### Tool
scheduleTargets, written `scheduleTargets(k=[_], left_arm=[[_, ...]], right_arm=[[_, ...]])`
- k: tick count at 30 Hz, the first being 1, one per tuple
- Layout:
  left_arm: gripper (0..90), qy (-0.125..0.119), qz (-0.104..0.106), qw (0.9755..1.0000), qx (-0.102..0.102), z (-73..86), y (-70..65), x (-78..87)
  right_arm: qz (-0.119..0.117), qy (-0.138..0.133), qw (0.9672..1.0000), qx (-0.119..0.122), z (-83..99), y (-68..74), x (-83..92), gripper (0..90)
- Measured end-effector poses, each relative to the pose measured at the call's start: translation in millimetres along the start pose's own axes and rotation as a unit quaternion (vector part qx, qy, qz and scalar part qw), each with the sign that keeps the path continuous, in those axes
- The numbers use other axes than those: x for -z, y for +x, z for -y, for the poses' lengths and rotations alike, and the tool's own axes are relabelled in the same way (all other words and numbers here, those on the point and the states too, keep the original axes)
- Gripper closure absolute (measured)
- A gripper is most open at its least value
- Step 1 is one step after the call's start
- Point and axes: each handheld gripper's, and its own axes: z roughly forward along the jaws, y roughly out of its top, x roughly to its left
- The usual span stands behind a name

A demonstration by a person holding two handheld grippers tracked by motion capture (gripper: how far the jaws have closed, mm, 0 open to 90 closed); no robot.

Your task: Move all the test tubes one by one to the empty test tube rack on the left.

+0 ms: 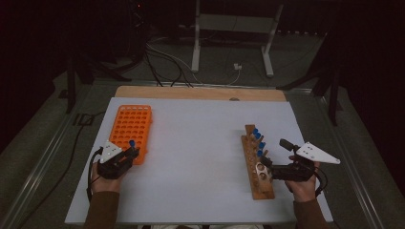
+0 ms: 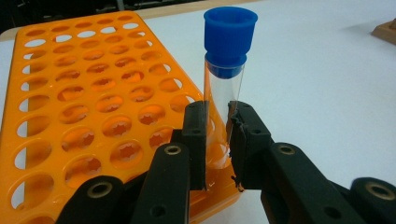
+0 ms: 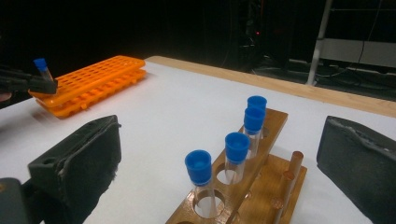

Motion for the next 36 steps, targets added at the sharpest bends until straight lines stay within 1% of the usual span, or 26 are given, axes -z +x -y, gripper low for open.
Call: scheduleTargets(k=[6, 17, 19, 20, 22, 24, 25, 26, 29, 31, 33, 36], left_arm=[[78.4, 0.01, -0.003, 0.9999, -0.005, 1.8, -1.7, -2.7], [78.2, 0.008, -0.005, 1.0, -0.004, 3.9, -3.0, -1.5], [77.6, 0.004, -0.003, 1.0, -0.002, 4.8, -2.3, -1.1], [77.2, 0.002, -0.001, 1.0, 0.004, 5.5, -2.1, -0.8], [75.0, -0.002, 0.005, 1.0, 0.008, 5.9, -1.5, -0.1], [69.5, -0.016, -0.002, 0.9998, 0.009, 5.5, -1.4, 3.1], [66.7, -0.024, -0.001, 0.9996, 0.015, 4.9, -0.6, 5.1], [65.0, -0.03, 0.001, 0.9992, 0.025, 4.4, 0.6, 7.5], [58.2, -0.049, 0.006, 0.9976, 0.048, 3.5, 3.9, 14.4], [53.0, -0.057, 0.005, 0.9969, 0.054, 2.6, 5.0, 18.5], [51.7, -0.071, 0.01, 0.9954, 0.064, 1.4, 5.6, 22.3], [43.4, -0.091, 0.01, 0.9931, 0.073, 0.0, 5.1, 28.3]], right_arm=[[0.0, 0.001, 1.0, -0.001, 0.4, 0.3, -0.1, 0.0], [0.003, 0.004, 0.9999, 0.009, -0.1, 2.2, 0.0, 0.0], [0.003, 0.004, 0.9999, 0.011, -0.1, 2.1, -0.3, 0.0], [0.003, 0.004, 0.9999, 0.011, -0.1, 2.0, -0.4, 0.0], [0.003, 0.004, 0.9999, 0.011, -0.3, 1.9, -0.5, 0.0], [0.003, 0.004, 0.9999, 0.011, -0.5, 1.7, -0.5, 0.0], [0.003, 0.004, 0.9999, 0.011, -0.6, 1.5, -0.5, 0.0], [0.004, 0.004, 0.9999, 0.01, -0.5, 1.4, -0.4, 0.0], [0.005, 0.004, 0.9999, 0.011, 0.2, 0.4, -0.7, 0.0], [0.006, 0.006, 0.9999, 0.011, 0.6, 0.0, -0.8, 0.0], [0.007, 0.009, 0.9999, 0.011, 0.8, 0.0, -1.0, 0.0], [0.009, 0.016, 0.9997, 0.015, 2.2, -0.6, -2.4, 0.3]])
